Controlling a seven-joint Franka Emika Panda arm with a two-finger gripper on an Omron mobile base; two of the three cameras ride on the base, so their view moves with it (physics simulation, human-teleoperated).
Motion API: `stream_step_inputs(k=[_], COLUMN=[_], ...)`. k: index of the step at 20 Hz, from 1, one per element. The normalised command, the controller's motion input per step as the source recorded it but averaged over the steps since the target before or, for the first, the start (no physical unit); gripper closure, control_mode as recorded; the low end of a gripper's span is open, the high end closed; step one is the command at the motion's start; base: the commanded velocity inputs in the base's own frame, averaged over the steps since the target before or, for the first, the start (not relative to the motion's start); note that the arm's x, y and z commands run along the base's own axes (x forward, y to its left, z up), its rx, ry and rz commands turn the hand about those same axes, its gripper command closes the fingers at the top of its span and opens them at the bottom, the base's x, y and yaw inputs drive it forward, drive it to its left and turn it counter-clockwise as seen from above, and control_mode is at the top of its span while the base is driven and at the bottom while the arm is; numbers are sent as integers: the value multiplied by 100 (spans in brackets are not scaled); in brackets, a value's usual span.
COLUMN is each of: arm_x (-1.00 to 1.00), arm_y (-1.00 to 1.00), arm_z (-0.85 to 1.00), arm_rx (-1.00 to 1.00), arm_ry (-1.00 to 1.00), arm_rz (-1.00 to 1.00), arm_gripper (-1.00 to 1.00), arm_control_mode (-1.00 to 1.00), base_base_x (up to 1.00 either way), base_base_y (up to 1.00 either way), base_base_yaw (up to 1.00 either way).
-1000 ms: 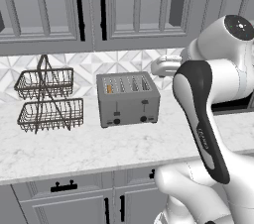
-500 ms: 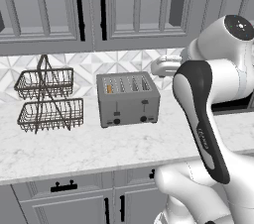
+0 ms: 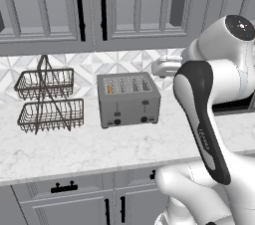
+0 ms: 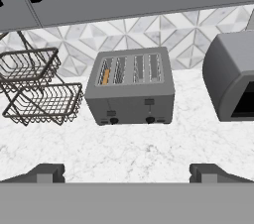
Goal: Start the toaster. Once the lever pops up, take the bread to the plate on the dining counter.
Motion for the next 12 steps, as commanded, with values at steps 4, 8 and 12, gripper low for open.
stream_step_inputs(k=[4,8,12], arm_x=[0,0,0], arm_y=[0,0,0], arm_z=[0,0,0], arm_rx=[0,0,0], arm_ry=[0,0,0], arm_rz=[0,0,0], arm_gripper=[-100,-100,-100], arm_control_mode=[-100,-100,-100], base_base_x=[0,0,0], base_base_y=[0,0,0], base_base_yaw=[0,0,0])
